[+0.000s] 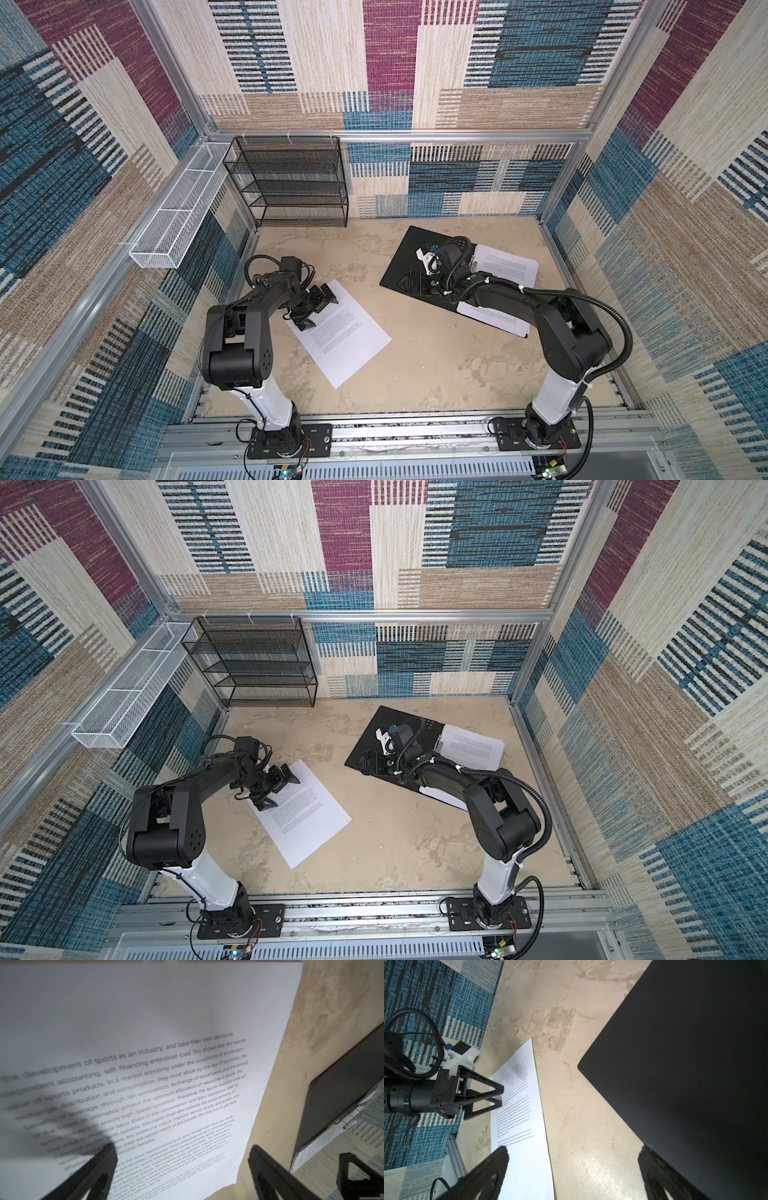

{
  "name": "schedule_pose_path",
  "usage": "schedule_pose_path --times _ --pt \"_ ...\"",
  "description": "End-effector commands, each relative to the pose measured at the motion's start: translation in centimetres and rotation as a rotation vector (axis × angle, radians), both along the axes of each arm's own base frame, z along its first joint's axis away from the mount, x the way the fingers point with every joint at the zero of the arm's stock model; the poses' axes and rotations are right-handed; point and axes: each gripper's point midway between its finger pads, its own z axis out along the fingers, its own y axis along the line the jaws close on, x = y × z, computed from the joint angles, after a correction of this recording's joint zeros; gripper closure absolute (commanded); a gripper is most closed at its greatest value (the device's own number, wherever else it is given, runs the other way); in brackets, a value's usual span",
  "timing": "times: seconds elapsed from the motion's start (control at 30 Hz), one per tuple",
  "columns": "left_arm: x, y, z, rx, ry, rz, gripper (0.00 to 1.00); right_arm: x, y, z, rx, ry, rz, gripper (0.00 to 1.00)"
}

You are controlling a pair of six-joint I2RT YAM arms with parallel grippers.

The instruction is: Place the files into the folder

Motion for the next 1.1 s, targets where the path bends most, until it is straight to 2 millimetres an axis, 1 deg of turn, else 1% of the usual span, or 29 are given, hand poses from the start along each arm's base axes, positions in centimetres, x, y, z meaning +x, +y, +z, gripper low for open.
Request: schedule_pose_path --times 0.0,0.17,0.27,0.3,0.4,0.47,0.53,0.77,0.87,1.0,1.07 --pt "0.3 -0.7 -1.2 0.033 0.016 -0.025 0.00 -0.8 2.1 -0.6 0.006 0.016 0.063 0.00" --pt "1.3 -2.9 -1.9 -0.040 0.015 -0.029 0.00 -2.3 5.6 -3.1 -0.004 0.082 0.123 0.01" --pt "1.2 -3.3 -2.3 -0.069 0.020 -0.018 0.00 -2.8 8.0 -4.4 -0.026 0.098 0.163 0.01" --pt "1.2 -3.4 -2.3 -0.078 0.019 -0.012 0.00 -2.9 8.7 -4.5 -0.027 0.100 0.175 0.01" --pt "1.0 -3.6 -2.6 -0.091 0.032 -0.002 0.00 -3.0 9.8 -5.6 -0.031 0.127 0.185 0.02" --pt "0.9 -3.7 -2.7 -0.097 0.034 0.002 0.00 -3.0 9.8 -6.3 -0.050 0.149 0.176 0.02" --pt "0.7 -3.6 -2.8 -0.097 0.041 0.003 0.00 -2.8 9.4 -6.9 -0.079 0.160 0.150 0.03" --pt "0.3 -3.3 -3.2 -0.089 0.057 0.001 0.00 -1.4 8.4 -5.6 -0.164 0.080 0.115 0.02" --pt "0.2 -3.2 -3.2 -0.082 0.060 0.002 0.00 -1.1 8.1 -4.7 -0.164 0.051 0.107 0.01" --pt "0.2 -3.2 -3.2 -0.088 0.062 0.001 0.00 -1.2 8.1 -5.3 -0.169 0.059 0.118 0.01" --pt "0.1 -3.1 -3.1 -0.086 0.060 0.001 0.00 -1.6 8.6 -5.8 -0.148 0.084 0.139 0.02"
